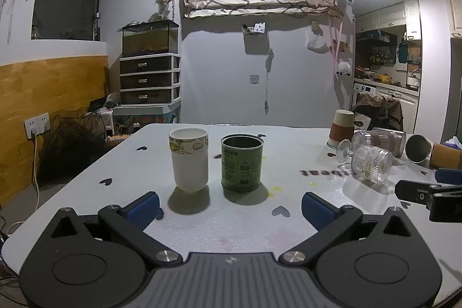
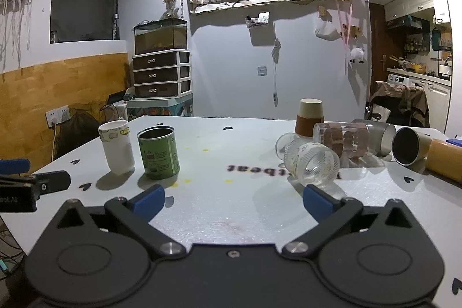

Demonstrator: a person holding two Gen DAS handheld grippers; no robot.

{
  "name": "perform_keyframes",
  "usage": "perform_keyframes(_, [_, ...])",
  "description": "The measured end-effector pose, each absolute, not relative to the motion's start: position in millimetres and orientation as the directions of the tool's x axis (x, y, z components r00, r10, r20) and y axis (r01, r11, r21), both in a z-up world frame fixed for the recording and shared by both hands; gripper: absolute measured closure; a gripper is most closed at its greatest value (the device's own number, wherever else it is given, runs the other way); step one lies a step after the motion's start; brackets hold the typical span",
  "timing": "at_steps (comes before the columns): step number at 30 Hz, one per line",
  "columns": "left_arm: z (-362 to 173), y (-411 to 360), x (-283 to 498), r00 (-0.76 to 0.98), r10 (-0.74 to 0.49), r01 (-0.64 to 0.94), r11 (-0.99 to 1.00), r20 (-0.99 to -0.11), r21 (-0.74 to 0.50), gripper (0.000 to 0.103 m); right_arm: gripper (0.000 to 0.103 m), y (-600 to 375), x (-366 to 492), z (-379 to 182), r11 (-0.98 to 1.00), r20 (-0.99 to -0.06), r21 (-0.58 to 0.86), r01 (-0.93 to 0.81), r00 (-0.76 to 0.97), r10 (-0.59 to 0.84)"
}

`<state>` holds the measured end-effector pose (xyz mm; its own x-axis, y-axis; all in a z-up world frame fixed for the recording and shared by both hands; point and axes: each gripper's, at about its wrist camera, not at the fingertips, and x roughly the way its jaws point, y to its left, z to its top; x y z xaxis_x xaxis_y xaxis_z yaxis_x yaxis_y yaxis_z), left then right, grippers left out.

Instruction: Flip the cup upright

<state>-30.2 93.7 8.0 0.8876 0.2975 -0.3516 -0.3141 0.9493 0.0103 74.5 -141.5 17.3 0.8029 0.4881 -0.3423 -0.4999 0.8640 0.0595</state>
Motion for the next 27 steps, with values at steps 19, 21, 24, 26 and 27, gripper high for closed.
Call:
perform_keyframes(19, [10.7,92.4,-31.9,0.891,0.297,-0.314,0.949,-0.344,0.007,0.0,0.0,-144.4,64.3,22.4,0.862,-0.324,0.049,-0.505,0.808,0.492])
perform_keyframes(21, [11.1,92.9,-33.6,0.891,0.302,-0.318,0.948,-0.34,0.008,0.0,0.0,-143.0,63.3,23.5,0.859,-0.32,0.045,-0.509,0.808,0.495])
perform_keyframes(24, [9.8,93.3,-36.2,0.89,0.303,-0.321,0.947,-0.341,0.004,0.0,0.0,-140.6,61.0,24.8,0.858,-0.314,0.038,-0.513,0.809,0.497])
perform_keyframes(26, [9.5,93.8,-37.1,0.89,0.303,-0.322,0.947,-0.341,0.004,0.0,0.0,-139.7,59.2,24.8,0.855,-0.315,0.037,-0.517,0.806,0.501])
perform_keyframes(27, [9.2,94.4,-37.3,0.89,0.304,-0.322,0.947,-0.341,0.004,0.0,0.0,-139.3,58.3,24.7,0.854,-0.316,0.035,-0.518,0.805,0.502])
